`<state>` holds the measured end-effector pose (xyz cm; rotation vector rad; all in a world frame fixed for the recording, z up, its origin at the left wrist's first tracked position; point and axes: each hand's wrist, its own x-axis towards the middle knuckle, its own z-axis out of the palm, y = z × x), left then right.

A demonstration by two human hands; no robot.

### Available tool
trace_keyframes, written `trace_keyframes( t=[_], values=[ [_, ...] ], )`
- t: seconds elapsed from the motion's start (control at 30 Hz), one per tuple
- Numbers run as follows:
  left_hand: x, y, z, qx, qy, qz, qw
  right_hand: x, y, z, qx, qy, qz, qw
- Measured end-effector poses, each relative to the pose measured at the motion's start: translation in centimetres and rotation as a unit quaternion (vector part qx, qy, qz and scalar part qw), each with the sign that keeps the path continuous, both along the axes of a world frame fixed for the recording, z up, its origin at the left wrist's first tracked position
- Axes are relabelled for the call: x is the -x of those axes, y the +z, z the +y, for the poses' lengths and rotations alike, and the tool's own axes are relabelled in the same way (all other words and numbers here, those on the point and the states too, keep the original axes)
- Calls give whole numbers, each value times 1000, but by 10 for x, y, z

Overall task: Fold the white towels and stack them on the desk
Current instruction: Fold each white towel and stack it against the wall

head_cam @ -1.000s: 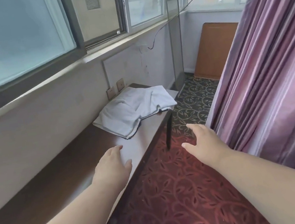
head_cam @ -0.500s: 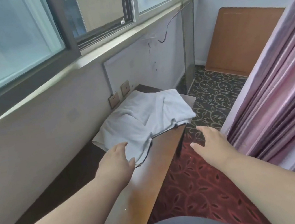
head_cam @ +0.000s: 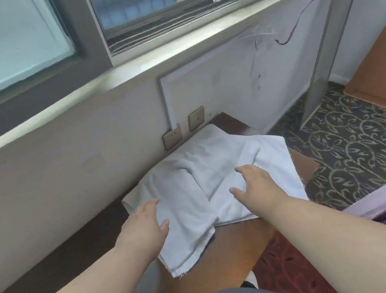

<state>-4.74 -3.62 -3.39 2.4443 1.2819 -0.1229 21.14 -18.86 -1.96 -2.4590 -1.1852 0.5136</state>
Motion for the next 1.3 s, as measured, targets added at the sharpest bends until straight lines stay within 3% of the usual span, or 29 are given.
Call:
trace_keyframes(
  t=[0.27, 0.57, 0.83, 0.93, 1.07, 1.3],
  values=[
    [-122, -35, 83, 0, 39, 39, 998, -141, -30, 124, 45, 97, -22, 994],
    [-183, -76, 136, 41, 36, 113, 992, -183, -94, 198, 160, 192, -29, 968],
    [-175, -76, 146, 19, 58, 132, 989, -205, -107, 195, 140, 218, -159, 953],
    [-160, -72, 146, 36, 44, 106, 993, -217, -100, 184, 154, 203, -145, 956],
    [-147, -62, 135, -13, 31, 54, 998, -210, -82, 170, 113, 179, -90, 973],
    [-119, -13, 97, -47, 2, 20, 999, -165, -21, 131, 112, 191, -137, 966]
  ],
)
